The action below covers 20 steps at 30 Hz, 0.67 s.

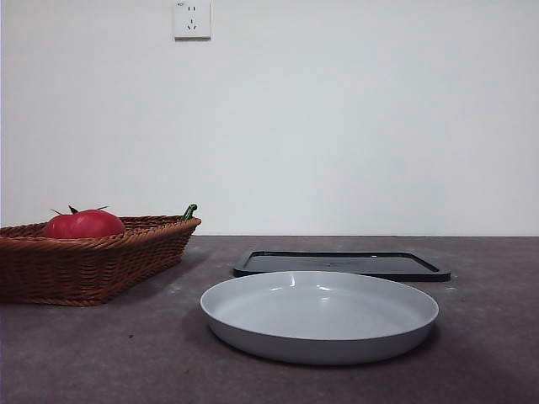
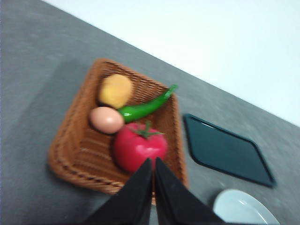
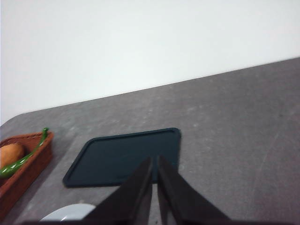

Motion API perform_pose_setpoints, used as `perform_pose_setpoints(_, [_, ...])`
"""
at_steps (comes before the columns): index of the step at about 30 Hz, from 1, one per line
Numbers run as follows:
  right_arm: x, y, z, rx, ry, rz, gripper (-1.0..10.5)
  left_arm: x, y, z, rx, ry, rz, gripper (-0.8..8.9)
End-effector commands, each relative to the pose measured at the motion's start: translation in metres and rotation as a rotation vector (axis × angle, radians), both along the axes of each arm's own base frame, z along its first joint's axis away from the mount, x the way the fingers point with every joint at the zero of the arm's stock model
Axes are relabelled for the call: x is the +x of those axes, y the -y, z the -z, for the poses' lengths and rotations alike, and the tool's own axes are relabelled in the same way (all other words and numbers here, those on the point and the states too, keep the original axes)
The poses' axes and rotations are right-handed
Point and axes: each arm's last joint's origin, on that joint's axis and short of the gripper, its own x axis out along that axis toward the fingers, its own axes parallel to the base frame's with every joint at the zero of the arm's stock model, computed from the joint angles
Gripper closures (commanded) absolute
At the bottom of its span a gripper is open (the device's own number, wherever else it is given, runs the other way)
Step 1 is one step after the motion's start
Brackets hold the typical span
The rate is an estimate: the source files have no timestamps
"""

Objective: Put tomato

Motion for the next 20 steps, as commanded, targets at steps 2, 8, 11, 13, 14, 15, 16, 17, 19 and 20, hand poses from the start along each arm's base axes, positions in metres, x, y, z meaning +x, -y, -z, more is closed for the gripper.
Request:
perform_pose_setpoints(2, [0.003,-0.002,-0.026,-0.079,-0.033,-0.069,9.4,0.003,0.001,-0.027,0.094,-0.011,0.085,8.03])
perform_pose_setpoints(8, [0.015,-0.005,-0.058,-0.132,-0.176,-0.215,9.4,0.012,0.005,-0.057,0.152,-0.060,0.227,8.04])
perform_pose_setpoints(11, [0.023,-0.008,-0.072,-0.140,-0.237,-0.279,9.4,0.017,0.009,-0.068,0.159,-0.090,0.301,8.04])
perform_pose_setpoints(13, [0.028,-0.010,-0.079,-0.150,-0.275,-0.322,9.4,0.021,0.011,-0.074,0.173,-0.130,0.341,8.04])
perform_pose_setpoints(14, [0.030,-0.012,-0.082,-0.155,-0.291,-0.344,9.4,0.023,0.012,-0.077,0.180,-0.152,0.358,8.04])
perform_pose_setpoints(15, [0.032,-0.013,-0.085,-0.160,-0.310,-0.366,9.4,0.024,0.013,-0.079,0.189,-0.172,0.375,8.03])
perform_pose_setpoints(16, [0.034,-0.015,-0.087,-0.168,-0.325,-0.387,9.4,0.025,0.014,-0.082,0.193,-0.187,0.390,8.03])
perform_pose_setpoints(17, [0.035,-0.017,-0.089,-0.175,-0.341,-0.405,9.4,0.026,0.015,-0.084,0.197,-0.201,0.402,8.04])
perform_pose_setpoints(19, [0.038,-0.021,-0.092,-0.197,-0.379,-0.449,9.4,0.028,0.017,-0.089,0.208,-0.230,0.433,8.04])
perform_pose_setpoints(20, [0.038,-0.023,-0.093,-0.205,-0.396,-0.471,9.4,0.028,0.018,-0.091,0.214,-0.247,0.448,8.04])
